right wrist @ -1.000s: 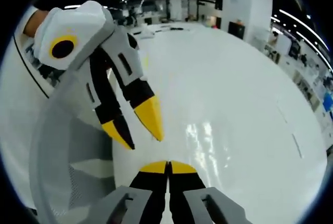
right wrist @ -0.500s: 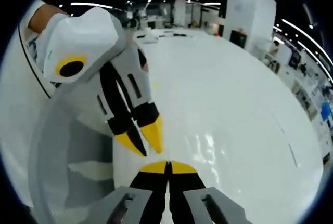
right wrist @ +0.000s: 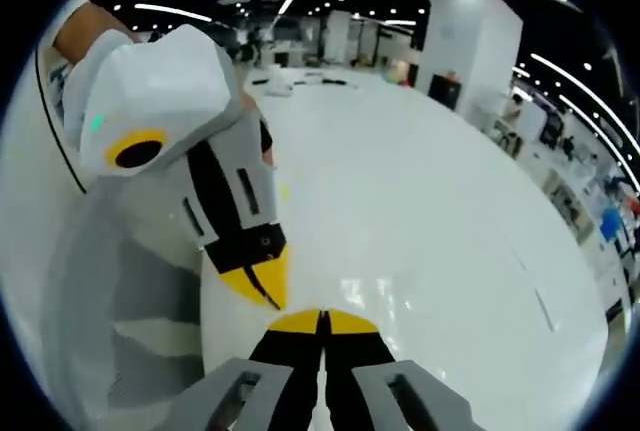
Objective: Open the resealable bag by pulling the two sides of the seal apart until the entire bag opening is separated and visibly accessible.
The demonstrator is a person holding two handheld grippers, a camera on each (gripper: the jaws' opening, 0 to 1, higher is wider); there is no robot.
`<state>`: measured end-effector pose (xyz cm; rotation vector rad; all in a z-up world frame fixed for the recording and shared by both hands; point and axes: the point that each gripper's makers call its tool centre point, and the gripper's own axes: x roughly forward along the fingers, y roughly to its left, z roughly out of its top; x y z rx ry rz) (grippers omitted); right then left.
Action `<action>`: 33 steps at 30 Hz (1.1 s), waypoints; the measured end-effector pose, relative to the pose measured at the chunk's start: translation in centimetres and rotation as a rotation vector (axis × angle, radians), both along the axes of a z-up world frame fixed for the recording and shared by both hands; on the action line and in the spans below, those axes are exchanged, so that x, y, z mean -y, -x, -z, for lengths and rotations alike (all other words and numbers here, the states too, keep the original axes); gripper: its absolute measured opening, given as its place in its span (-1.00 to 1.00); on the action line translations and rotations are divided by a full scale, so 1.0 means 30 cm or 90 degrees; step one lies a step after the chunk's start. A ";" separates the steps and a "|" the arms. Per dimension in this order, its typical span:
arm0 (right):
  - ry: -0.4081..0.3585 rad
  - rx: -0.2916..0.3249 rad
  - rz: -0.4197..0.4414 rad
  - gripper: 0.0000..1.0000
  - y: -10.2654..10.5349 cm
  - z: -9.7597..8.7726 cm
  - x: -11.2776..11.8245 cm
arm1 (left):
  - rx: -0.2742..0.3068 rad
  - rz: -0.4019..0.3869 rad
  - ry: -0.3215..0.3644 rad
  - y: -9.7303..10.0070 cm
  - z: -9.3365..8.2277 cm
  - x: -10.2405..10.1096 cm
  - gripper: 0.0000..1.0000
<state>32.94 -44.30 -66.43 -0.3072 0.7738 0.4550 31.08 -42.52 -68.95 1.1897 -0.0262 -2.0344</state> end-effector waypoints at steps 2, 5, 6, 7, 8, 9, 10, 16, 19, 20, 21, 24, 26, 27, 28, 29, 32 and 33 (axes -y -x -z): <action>0.013 0.019 0.006 -1.00 -0.014 -0.011 0.007 | -0.006 -0.005 -0.005 0.000 0.002 -0.003 -1.00; 0.023 0.038 0.014 -1.00 -0.029 -0.024 0.015 | -0.013 -0.005 -0.015 0.004 0.009 -0.009 -1.00; 0.028 0.042 0.016 -1.00 -0.032 -0.026 0.017 | -0.013 -0.004 -0.020 0.004 0.014 -0.012 -1.00; 0.035 0.050 0.018 -1.00 -0.038 -0.033 0.021 | -0.014 -0.004 -0.022 0.004 0.016 -0.013 -1.00; 0.035 0.054 0.020 -1.00 -0.040 -0.037 0.021 | -0.015 -0.003 -0.022 0.005 0.017 -0.013 -1.00; 0.041 0.061 0.023 -1.00 -0.046 -0.043 0.027 | -0.015 -0.002 -0.022 0.007 0.018 -0.015 -1.00; 0.052 0.072 0.026 -1.00 -0.053 -0.051 0.036 | -0.014 -0.001 -0.024 0.007 0.020 -0.016 -1.00; 0.059 0.086 0.046 -1.00 -0.060 -0.066 0.061 | -0.017 -0.006 -0.034 0.000 0.032 -0.021 -1.00; 0.066 0.092 0.050 -1.00 -0.060 -0.068 0.069 | -0.018 -0.008 -0.038 -0.003 0.036 -0.022 -1.00; 0.067 0.094 0.052 -1.00 -0.060 -0.069 0.071 | -0.018 -0.009 -0.040 -0.005 0.038 -0.021 -1.00; 0.068 0.096 0.053 -1.00 -0.061 -0.071 0.073 | -0.019 -0.009 -0.040 -0.005 0.038 -0.019 -1.00; 0.074 0.102 0.058 -1.00 -0.063 -0.079 0.080 | -0.020 -0.009 -0.042 -0.003 0.038 -0.017 -1.00; 0.074 0.104 0.060 -1.00 -0.064 -0.080 0.084 | -0.023 -0.010 -0.043 0.000 0.037 -0.016 -1.00; 0.076 0.104 0.060 -1.00 -0.065 -0.081 0.088 | -0.023 -0.010 -0.044 0.002 0.038 -0.015 -1.00; 0.077 0.104 0.061 -1.00 -0.065 -0.081 0.090 | -0.023 -0.009 -0.045 0.003 0.039 -0.013 -1.00; 0.077 0.106 0.062 -1.00 -0.065 -0.084 0.093 | -0.023 -0.009 -0.045 0.004 0.041 -0.013 -1.00; 0.078 0.107 0.063 -1.00 -0.066 -0.087 0.096 | -0.026 -0.009 -0.046 0.008 0.041 -0.014 -1.00; 0.080 0.107 0.063 -1.00 -0.066 -0.088 0.098 | -0.027 -0.009 -0.048 0.008 0.043 -0.015 -1.00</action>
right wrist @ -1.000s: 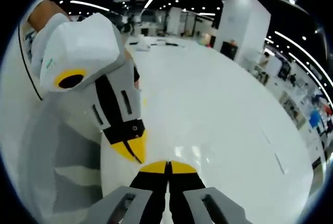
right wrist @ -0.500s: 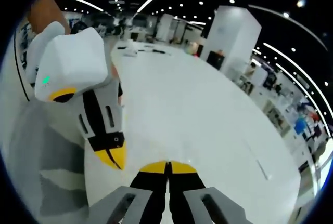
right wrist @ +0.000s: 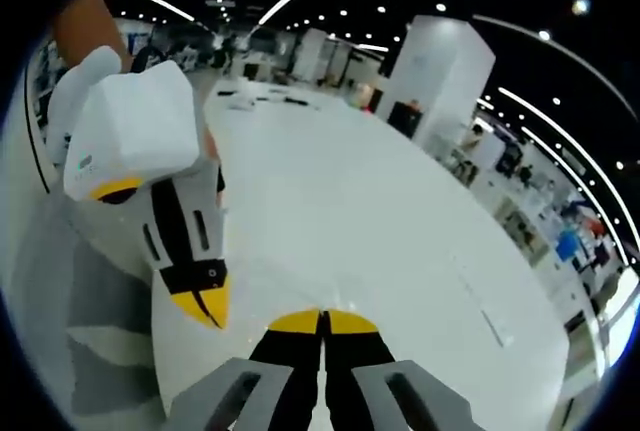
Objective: Open the resealable bag by pulling the two sides of the seal apart until the entire bag opening is separated and visibly accessible.
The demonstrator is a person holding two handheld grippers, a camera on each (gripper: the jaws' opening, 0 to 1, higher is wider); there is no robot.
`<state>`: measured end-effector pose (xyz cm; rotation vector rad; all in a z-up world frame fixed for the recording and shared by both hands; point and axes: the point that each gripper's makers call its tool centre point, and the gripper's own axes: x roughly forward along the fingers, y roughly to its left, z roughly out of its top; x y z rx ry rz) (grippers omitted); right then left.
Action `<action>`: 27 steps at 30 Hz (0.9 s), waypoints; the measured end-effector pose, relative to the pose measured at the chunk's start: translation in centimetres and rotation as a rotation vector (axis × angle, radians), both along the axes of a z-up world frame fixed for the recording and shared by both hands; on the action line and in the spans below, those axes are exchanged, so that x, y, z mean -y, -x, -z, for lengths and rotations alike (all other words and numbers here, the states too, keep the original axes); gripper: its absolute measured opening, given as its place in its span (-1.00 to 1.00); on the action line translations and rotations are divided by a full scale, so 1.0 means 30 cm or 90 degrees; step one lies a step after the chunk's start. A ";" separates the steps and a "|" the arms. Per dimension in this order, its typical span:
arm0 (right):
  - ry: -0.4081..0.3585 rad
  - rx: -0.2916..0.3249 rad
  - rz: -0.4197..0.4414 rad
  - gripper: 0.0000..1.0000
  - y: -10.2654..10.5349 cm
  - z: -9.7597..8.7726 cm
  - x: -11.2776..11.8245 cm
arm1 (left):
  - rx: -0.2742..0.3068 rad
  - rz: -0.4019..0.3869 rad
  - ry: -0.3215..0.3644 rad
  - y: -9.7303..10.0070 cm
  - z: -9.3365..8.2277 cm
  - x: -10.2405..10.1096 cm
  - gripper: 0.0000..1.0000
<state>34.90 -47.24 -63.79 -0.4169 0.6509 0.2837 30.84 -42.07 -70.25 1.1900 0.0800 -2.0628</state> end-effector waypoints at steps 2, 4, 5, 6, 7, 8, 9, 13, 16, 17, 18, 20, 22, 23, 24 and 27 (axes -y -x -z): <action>0.002 -0.002 0.000 -1.00 0.002 0.000 0.003 | 0.000 0.000 -0.002 0.000 0.002 -0.001 -1.00; 0.004 -0.002 0.001 -1.00 0.003 -0.002 0.006 | 0.000 0.000 -0.002 -0.001 0.000 -0.001 -1.00; 0.004 -0.002 0.002 -1.00 0.003 -0.003 0.008 | 0.000 -0.001 -0.002 -0.002 -0.001 -0.001 -1.00; 0.006 -0.001 0.002 -1.00 0.003 -0.006 0.009 | 0.000 -0.002 -0.002 -0.002 -0.002 -0.002 -1.00; 0.005 0.003 0.003 -1.00 0.001 -0.010 0.009 | 0.001 -0.001 -0.002 -0.003 -0.003 -0.002 -1.00; 0.003 0.004 0.007 -1.00 -0.001 -0.011 0.011 | 0.002 -0.001 -0.002 -0.004 -0.004 -0.002 -1.00; 0.000 0.007 0.009 -1.00 -0.003 -0.010 0.012 | 0.002 -0.002 -0.003 -0.004 -0.004 -0.002 -1.00; -0.005 0.006 0.011 -1.00 -0.007 0.002 0.010 | 0.004 -0.003 -0.009 -0.007 0.004 -0.007 -1.00; -0.013 0.001 0.012 -1.00 -0.009 0.014 0.008 | 0.035 0.005 0.016 -0.025 0.006 0.005 -1.00; -0.015 0.000 0.012 -1.00 -0.009 0.014 0.009 | 0.033 0.003 0.014 -0.025 0.009 0.003 -1.00; -0.018 -0.002 0.011 -1.00 -0.009 0.016 0.009 | 0.030 0.000 0.015 -0.028 0.009 0.006 -1.00; -0.016 -0.005 0.007 -1.00 -0.010 0.020 0.009 | 0.027 -0.010 0.018 -0.037 0.008 0.012 -1.00; -0.020 -0.010 0.007 -1.00 -0.012 0.026 0.012 | 0.034 -0.012 0.024 -0.045 0.008 0.020 -1.00; -0.021 -0.011 0.007 -1.00 -0.013 0.028 0.012 | 0.044 -0.011 0.031 -0.053 0.006 0.026 -0.98; -0.020 -0.012 0.007 -1.00 -0.013 0.030 0.013 | 0.046 -0.012 0.040 -0.055 0.002 0.035 -0.93; -0.017 -0.019 0.003 -1.00 -0.015 0.044 0.012 | 0.041 -0.020 0.041 -0.059 -0.003 0.045 -0.84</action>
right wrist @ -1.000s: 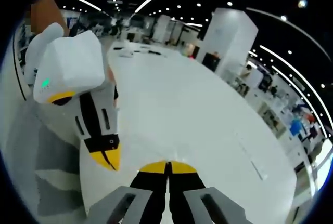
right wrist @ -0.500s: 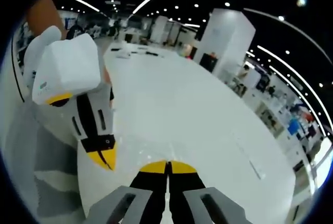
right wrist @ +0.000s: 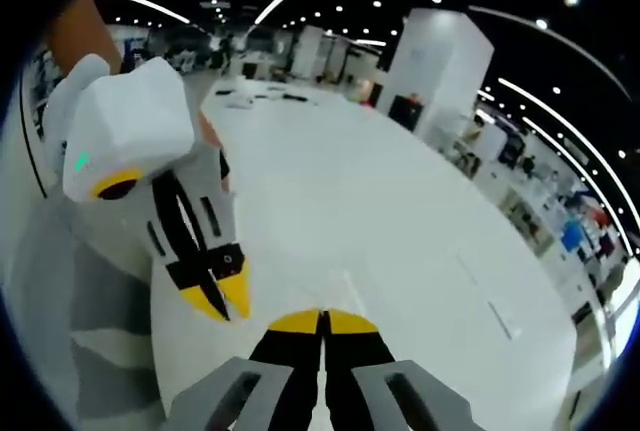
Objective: Open the resealable bag by pulling the two sides of the seal apart until the entire bag opening is separated and visibly accessible.
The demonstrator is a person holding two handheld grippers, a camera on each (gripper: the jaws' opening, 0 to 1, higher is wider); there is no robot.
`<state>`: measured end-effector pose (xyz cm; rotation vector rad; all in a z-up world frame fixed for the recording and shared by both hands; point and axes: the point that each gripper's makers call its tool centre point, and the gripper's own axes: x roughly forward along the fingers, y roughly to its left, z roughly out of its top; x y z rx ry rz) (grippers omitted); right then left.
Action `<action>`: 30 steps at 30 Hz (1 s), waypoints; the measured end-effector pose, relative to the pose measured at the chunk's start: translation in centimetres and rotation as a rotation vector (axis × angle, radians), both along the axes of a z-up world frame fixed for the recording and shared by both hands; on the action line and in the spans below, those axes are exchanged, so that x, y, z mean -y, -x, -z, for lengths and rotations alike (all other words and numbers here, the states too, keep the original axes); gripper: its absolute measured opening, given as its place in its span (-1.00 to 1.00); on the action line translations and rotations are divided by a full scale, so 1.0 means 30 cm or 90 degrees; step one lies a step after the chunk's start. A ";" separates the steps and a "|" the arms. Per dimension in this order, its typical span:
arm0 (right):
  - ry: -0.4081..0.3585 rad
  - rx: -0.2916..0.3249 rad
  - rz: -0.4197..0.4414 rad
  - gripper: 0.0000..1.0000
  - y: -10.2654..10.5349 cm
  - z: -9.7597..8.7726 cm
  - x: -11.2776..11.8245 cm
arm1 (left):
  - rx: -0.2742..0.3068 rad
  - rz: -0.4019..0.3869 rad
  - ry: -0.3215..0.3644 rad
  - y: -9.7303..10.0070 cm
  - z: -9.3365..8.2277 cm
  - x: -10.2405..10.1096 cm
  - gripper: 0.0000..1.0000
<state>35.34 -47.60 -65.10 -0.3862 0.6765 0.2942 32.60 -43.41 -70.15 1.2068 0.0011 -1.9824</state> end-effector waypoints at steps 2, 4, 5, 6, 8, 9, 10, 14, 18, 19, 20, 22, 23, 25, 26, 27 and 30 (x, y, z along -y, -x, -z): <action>0.001 -0.005 -0.001 -1.00 -0.001 0.008 0.001 | 0.004 -0.004 0.005 -0.007 -0.003 0.006 -0.83; 0.002 -0.006 0.001 -1.00 -0.004 0.014 0.006 | 0.002 -0.013 0.015 -0.017 -0.010 0.015 -0.78; 0.001 -0.008 0.004 -1.00 -0.006 0.018 0.010 | -0.002 -0.019 0.020 -0.020 -0.016 0.018 -0.74; 0.001 -0.008 0.005 -1.00 -0.007 0.019 0.010 | -0.005 -0.024 0.024 -0.023 -0.021 0.020 -0.69; 0.002 -0.012 0.009 -1.00 -0.011 0.029 0.016 | -0.013 -0.030 0.044 -0.029 -0.038 0.027 -0.58; 0.001 -0.014 0.010 -1.00 -0.012 0.034 0.018 | -0.016 -0.035 0.048 -0.032 -0.044 0.025 -0.55; 0.001 -0.015 0.012 -1.00 -0.014 0.038 0.020 | -0.018 -0.037 0.049 -0.034 -0.044 0.024 -0.51; 0.009 -0.023 0.021 -1.00 -0.017 0.067 0.031 | -0.021 -0.045 0.069 -0.046 -0.058 0.017 -0.48; 0.019 -0.027 0.023 -1.00 -0.022 0.087 0.035 | -0.036 -0.065 0.093 -0.066 -0.082 0.008 -0.47; 0.024 -0.027 0.022 -1.00 -0.023 0.090 0.035 | -0.041 -0.071 0.095 -0.070 -0.085 0.004 -0.47; 0.028 -0.026 0.022 -1.00 -0.024 0.094 0.036 | -0.045 -0.078 0.095 -0.078 -0.085 -0.002 -0.47; 0.030 -0.028 0.025 -1.00 -0.026 0.098 0.038 | -0.054 -0.093 0.085 -0.090 -0.077 -0.015 -0.43; 0.034 -0.028 0.029 -1.00 -0.028 0.103 0.044 | -0.060 -0.106 0.076 -0.099 -0.068 -0.027 -0.40; 0.037 -0.029 0.031 -1.00 -0.032 0.109 0.050 | -0.061 -0.115 0.078 -0.111 -0.065 -0.039 -0.35; 0.039 -0.030 0.034 -1.00 -0.037 0.116 0.054 | -0.064 -0.124 0.077 -0.122 -0.060 -0.051 -0.35; 0.042 -0.031 0.036 -1.00 -0.039 0.120 0.056 | -0.067 -0.130 0.075 -0.128 -0.056 -0.059 -0.34; 0.046 -0.035 0.042 -1.00 -0.047 0.131 0.066 | -0.068 -0.144 0.068 -0.147 -0.042 -0.088 -0.33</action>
